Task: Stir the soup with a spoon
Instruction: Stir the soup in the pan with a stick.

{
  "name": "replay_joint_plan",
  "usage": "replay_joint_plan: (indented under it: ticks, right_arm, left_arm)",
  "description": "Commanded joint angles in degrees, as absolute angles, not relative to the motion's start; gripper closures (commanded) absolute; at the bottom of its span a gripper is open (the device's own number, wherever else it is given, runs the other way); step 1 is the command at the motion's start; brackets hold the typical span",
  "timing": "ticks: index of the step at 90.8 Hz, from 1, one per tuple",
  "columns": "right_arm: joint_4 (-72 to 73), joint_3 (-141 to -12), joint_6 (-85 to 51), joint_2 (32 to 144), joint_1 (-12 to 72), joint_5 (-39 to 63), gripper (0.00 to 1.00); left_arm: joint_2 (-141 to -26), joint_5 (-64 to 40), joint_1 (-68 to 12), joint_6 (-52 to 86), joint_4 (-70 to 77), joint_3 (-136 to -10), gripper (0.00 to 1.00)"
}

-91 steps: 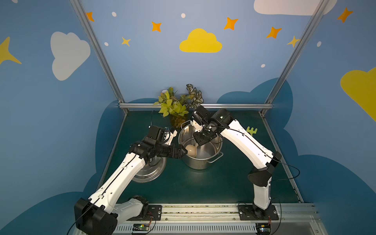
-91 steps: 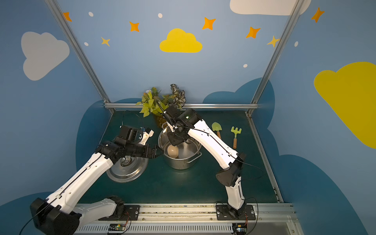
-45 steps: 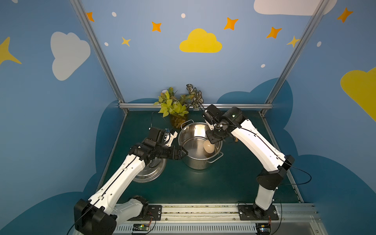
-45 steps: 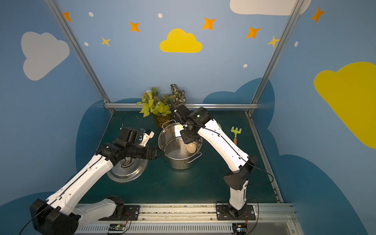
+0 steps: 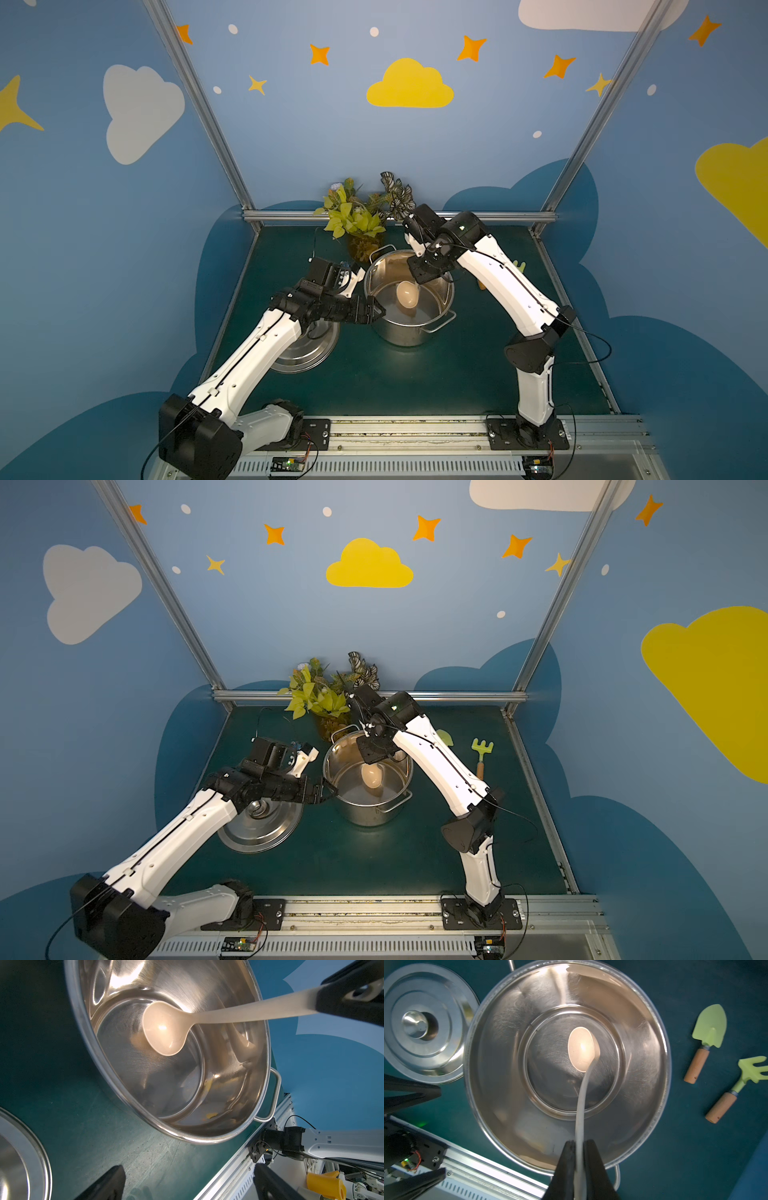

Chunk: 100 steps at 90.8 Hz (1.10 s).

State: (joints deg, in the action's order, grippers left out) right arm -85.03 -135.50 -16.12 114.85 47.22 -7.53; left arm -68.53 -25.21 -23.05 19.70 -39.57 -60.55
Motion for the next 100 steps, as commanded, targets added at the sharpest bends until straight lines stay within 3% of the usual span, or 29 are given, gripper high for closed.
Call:
replay_joint_plan:
  ticks: [1,30,60,100]
  right_arm:
    - [-83.11,-137.2,-15.4,115.2,48.63,-2.94,1.0]
    - [-86.67,-132.73,-17.92,110.5,51.57,-3.52,1.0]
    - [-89.2,-123.12,-19.12,103.5,49.8,-14.29,1.0]
    - [-84.7,-131.31,-17.39,110.25,44.21,-13.31,1.0]
  left_arm:
    - [-68.4,-26.07,-23.29,19.38,-39.1,-62.36,0.0]
    - [-66.17,-24.7,-23.33,19.18,-40.91,-61.7,0.0]
    - [-65.01,-23.56,-23.29,18.49,-42.45,-61.32,0.0]
    - [-65.59,-23.2,-23.29,17.61,-42.89,-61.62,0.0]
